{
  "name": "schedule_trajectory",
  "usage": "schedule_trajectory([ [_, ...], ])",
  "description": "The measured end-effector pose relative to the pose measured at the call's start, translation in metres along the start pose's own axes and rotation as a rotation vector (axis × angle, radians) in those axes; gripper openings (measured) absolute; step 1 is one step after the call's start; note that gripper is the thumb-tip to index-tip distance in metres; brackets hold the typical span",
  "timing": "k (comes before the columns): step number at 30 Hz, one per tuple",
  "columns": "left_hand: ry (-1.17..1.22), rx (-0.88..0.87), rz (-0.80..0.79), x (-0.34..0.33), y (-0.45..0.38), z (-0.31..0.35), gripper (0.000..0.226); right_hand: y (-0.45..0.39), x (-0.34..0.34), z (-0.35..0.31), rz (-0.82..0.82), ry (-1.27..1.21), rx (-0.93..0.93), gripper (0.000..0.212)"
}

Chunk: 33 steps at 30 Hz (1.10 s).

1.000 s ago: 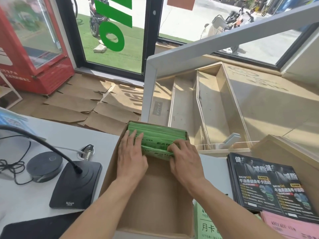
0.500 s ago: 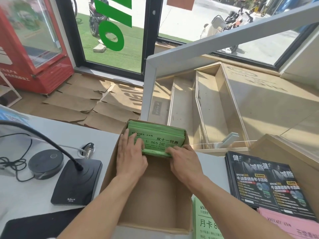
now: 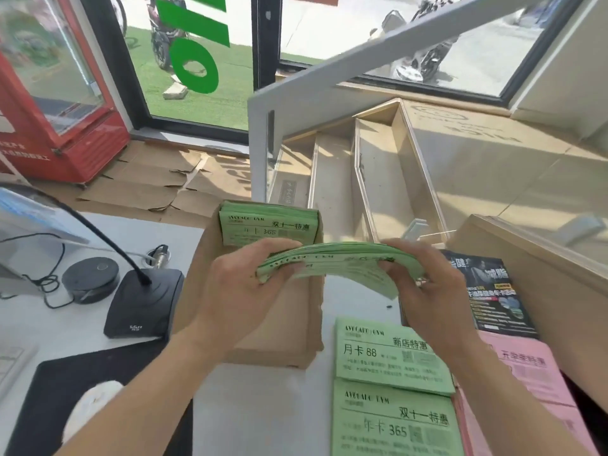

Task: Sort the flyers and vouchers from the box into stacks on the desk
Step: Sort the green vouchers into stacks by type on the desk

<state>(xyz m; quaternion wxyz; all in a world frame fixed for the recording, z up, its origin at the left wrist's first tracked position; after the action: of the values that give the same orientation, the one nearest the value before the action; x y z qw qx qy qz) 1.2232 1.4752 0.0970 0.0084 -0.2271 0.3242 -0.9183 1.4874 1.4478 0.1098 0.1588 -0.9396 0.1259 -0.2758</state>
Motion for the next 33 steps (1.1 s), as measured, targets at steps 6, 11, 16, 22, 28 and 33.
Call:
schedule_trajectory([
  [6,0.33,0.618,-0.415,-0.09,0.109,0.035,0.036,0.111,0.073,0.07,-0.18,-0.113,-0.499,0.038],
  [11,0.255,0.78,-0.517,-0.129,0.164,0.032,0.03,0.17,0.078,0.119,-0.238,0.054,-0.579,0.038],
  [16,0.073,0.778,-0.523,-0.138,0.182,0.022,0.039,0.183,0.068,0.131,-0.283,0.33,-0.46,0.034],
  [22,-0.093,0.701,-0.398,-0.132,0.187,0.023,0.054,0.186,0.056,0.139,-0.201,0.642,-0.235,0.044],
  [28,0.078,0.908,-0.33,-0.129,0.21,0.025,0.069,0.207,0.033,0.127,-0.26,0.634,-0.122,0.043],
  [33,0.332,1.089,-0.35,-0.145,0.218,0.04,0.074,0.233,0.009,0.128,-0.347,0.731,-0.051,0.055],
])
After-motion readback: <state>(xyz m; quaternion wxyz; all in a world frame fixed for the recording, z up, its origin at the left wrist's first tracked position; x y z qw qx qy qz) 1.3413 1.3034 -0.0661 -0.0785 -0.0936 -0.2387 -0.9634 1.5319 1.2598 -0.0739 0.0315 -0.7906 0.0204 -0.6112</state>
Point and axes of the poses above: each hand's wrist, its own y-axis away from the middle knuckle, its own x-axis out of the back of the hand, z = x × y, the point moved 4 cm from there along -y, towards the middle knuckle, and after that the axes turned 3 degrees about -x, right-handed, at the moved point
